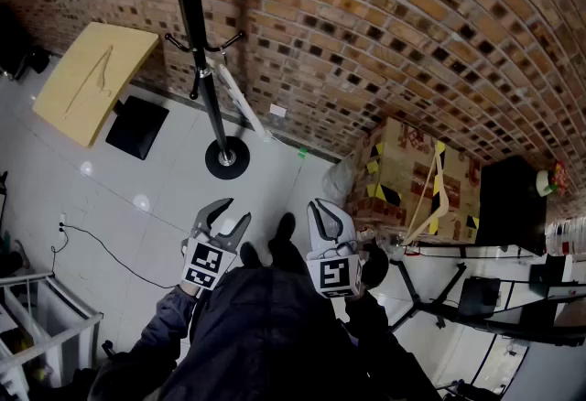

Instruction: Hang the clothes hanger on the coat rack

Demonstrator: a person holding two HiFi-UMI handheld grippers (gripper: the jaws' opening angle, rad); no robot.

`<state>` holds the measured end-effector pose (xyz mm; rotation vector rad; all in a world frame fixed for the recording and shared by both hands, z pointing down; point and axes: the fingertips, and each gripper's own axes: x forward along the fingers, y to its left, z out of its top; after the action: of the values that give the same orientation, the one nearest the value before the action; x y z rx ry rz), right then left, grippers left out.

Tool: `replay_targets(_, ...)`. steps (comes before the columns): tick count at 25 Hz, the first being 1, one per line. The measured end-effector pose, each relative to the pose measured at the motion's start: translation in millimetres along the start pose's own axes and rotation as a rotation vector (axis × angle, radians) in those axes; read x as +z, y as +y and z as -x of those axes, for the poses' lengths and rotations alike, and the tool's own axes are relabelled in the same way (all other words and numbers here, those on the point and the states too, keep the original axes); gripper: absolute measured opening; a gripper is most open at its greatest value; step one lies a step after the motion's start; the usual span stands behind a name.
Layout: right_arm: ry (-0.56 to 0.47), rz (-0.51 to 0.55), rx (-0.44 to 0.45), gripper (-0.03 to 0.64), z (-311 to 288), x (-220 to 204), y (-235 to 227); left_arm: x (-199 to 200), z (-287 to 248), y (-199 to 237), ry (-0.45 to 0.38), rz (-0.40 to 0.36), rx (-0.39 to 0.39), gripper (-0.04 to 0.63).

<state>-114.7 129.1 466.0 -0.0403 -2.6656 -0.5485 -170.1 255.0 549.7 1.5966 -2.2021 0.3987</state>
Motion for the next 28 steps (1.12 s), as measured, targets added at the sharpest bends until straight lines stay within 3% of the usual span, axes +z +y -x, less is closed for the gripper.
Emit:
replay_targets(6,0.066,-0.056,-0.127,0.04,22.1,-56.4,-64.3,31.7,-61.0,-37.6,-0.001,-0.066,-0.108,0.198)
replay_targets(11,0.08,-0.22,-0.257,0.041,54.6,-98.6,-116.8,60.5,-117.6,-83.3,0.011,-0.143,-0.248,0.198)
replay_targets(17,0.188,-0.292,-0.36,0.048,97.5,-185.9,-189.9,108.6,-194.0,-161.1,0.015,-0.248,-0.394,0.198)
replay_targets(21,0.206,-0.436,-0.422,0.058,116.3,-235.4,-231.1,140.2,-241.3,-215.2,0.008,-0.333,-0.498,0.198)
replay_targets(28,0.247,-0.52,-0.491,0.075,138.9,-306.8,-266.2,176.9,-304.3,-307.1,0.003,-0.447,-0.655,0.198)
